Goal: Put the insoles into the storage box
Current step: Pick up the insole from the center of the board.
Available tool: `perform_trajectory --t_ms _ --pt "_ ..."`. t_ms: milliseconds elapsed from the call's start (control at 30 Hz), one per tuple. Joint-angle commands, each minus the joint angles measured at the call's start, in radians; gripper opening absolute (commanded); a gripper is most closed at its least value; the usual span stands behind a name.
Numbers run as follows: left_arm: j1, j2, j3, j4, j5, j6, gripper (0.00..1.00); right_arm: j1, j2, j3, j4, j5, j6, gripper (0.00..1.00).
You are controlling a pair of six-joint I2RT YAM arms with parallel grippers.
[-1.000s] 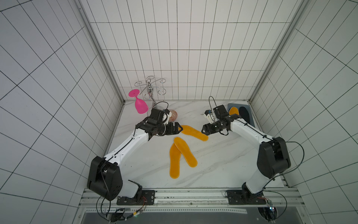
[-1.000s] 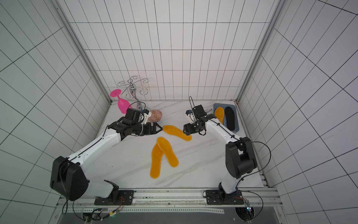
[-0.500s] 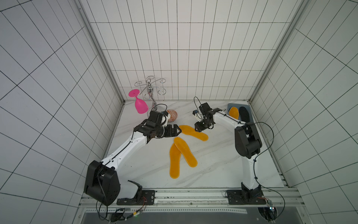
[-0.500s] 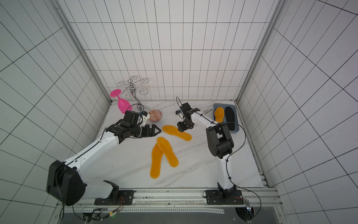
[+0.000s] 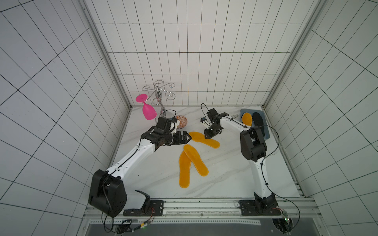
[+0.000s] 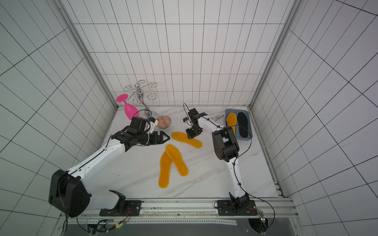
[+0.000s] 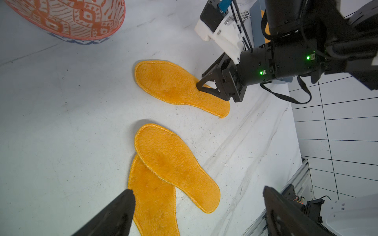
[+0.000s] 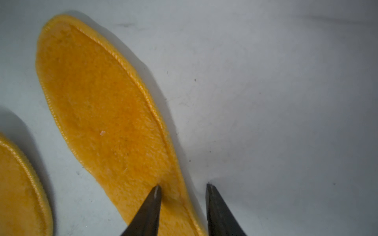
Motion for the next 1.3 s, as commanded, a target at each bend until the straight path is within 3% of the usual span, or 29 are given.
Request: perform_trajectory --t_ms 0,67,167,367,467,633,767,1267 --pt "0.003 -0.010 -0.008 0.021 0.007 -0.003 0.99 0.025 0.069 0.025 -0.071 0.032 -0.029 0.31" --pt "0.003 -0.008 -0.008 0.023 0.008 -0.005 0.99 0.038 0.073 0.014 -0.075 0.068 -0.040 0.29" --pt "0.003 -0.007 -0.008 0.023 0.009 -0.006 0.99 0.056 0.059 -0.021 -0.059 0.110 -0.048 0.16" --pt "0.002 -0.009 -0.018 0.024 0.013 -0.008 0.99 0.067 0.006 -0.093 -0.028 0.112 -0.040 0.00" --pt "0.002 -0.011 -0.028 0.033 0.016 -0.012 0.99 0.065 -0.070 -0.120 0.004 0.116 -0.018 0.00" --pt "0.001 -0.009 -0.034 0.071 0.025 -0.043 0.99 0.022 -0.231 -0.199 0.126 -0.016 0.141 0.00" --pt "-0.002 -0.009 -0.047 0.140 0.040 -0.097 0.98 0.009 -0.346 -0.269 0.175 -0.038 0.221 0.00" --pt "-0.112 0.125 -0.053 0.639 0.088 -0.464 0.93 -0.012 -0.697 -0.624 0.592 0.004 0.782 0.00"
